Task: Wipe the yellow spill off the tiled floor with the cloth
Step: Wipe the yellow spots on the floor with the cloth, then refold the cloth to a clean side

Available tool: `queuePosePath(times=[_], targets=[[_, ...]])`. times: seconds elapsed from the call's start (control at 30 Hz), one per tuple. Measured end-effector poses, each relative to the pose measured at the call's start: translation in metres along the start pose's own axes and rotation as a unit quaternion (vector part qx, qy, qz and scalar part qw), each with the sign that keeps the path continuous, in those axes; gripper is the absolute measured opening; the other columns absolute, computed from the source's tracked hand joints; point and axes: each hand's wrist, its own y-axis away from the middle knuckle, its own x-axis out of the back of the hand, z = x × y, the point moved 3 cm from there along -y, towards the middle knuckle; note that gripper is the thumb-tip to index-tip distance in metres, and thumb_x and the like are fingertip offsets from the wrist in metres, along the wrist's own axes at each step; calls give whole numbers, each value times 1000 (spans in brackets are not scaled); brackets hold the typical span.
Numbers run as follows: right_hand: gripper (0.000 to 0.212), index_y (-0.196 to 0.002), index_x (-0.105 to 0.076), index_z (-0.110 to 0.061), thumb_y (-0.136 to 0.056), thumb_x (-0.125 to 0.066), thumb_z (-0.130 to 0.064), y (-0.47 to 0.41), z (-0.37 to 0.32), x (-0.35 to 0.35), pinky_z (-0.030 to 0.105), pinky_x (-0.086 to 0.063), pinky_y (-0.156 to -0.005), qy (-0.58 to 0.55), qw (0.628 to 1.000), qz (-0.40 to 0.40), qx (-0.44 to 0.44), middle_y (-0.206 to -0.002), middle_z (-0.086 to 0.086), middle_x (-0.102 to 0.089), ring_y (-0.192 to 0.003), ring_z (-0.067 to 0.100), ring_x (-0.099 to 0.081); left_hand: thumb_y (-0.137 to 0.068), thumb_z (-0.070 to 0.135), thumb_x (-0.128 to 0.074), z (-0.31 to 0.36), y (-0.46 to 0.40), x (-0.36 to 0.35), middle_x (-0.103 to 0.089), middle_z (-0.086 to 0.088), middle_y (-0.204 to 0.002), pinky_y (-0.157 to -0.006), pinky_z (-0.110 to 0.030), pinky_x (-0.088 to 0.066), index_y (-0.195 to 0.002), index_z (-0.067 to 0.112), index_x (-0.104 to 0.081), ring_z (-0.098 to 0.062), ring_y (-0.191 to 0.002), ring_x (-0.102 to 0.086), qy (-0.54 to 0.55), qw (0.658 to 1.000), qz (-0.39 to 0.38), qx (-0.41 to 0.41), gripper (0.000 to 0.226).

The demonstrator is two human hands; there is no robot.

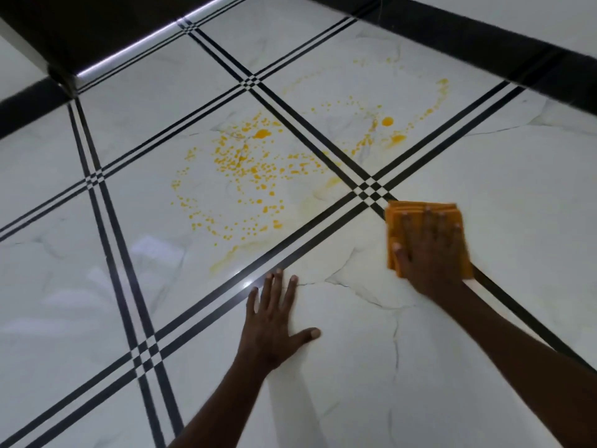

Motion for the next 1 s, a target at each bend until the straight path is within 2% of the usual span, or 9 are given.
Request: queuePosePath(times=[0.17,0.33,0.5,0.6,0.77,0.83,0.9,0.97,1.0], targets=[[69,-163,-26,-24,-100,-28,-53,-31,-140,-32,69,-14,-122,8,985,-64,162,-167,23,-27,-154,48,-22,-77,91,-36,-14,-6,11,33,-1,-163,-126,-48,-2,-156,34,23,-20,-152,26,-2,997,-69,-40,113],[76,-165,-15,-27,-100,-24,-67,42,-59,-11,66,-14,-123,24,979,-71,189,-172,15,-13,-158,42,-10,-82,65,-65,-23,-16,36,20,-3,-167,-126,-45,-14,-160,31,10,-21,-156,12,-10,987,-150,-57,114],[77,-160,-34,-13,-103,-24,-63,-18,-25,0,72,-30,-114,79,992,-37,87,-160,30,-35,-143,56,-38,-88,59,-63,-33,-8,69,-14,-5,-168,-122,-41,-21,-160,23,-19,-22,-154,-15,-43,974,-221,-22,92],[69,-154,-40,-9,-100,-32,-52,-49,-84,8,74,-35,-109,68,992,-79,68,-148,34,-49,-132,57,-49,-91,56,-62,-49,2,98,-34,-5,-161,-119,-32,-27,-158,20,-29,-22,-149,-31,-46,960,-274,32,83],[66,-155,-36,-19,-92,-54,-9,-19,-168,27,60,-23,-123,20,971,-170,169,-158,12,-43,-148,39,-36,-93,50,-62,-59,10,168,-53,-7,-148,-111,-31,-39,-150,16,-43,-24,-138,-46,-76,962,-255,54,69],[59,-143,-55,-19,-88,-52,4,-24,-169,45,41,-40,-114,-69,970,-167,164,-140,7,-61,-134,27,-54,-93,50,-63,-60,15,186,-54,-5,-147,-113,-33,-38,-151,18,-42,-23,-138,-46,-45,968,-239,56,70],[60,-134,-65,-17,-84,-49,12,-32,-171,73,24,-48,-86,-164,960,-187,131,-121,8,-72,-112,18,-66,-92,50,-64,-56,23,201,-54,-3,-146,-112,-31,-38,-152,21,-42,-21,-137,-47,3,974,-221,53,69],[61,-139,-62,-20,-86,-52,9,-39,-174,111,25,-49,-64,-214,953,-200,80,-114,12,-73,-89,23,-69,-93,47,-64,-45,27,211,-63,-1,-136,-108,-29,-42,-146,23,-52,-19,-130,-54,49,979,-193,36,59],[55,-139,-61,-20,-91,-54,4,-43,-175,132,28,-53,-64,-253,945,-200,48,-115,12,-71,-85,24,-67,-93,45,-65,-38,28,217,-69,-1,-126,-103,-29,-47,-138,24,-60,-19,-122,-61,82,981,-173,27,50]])
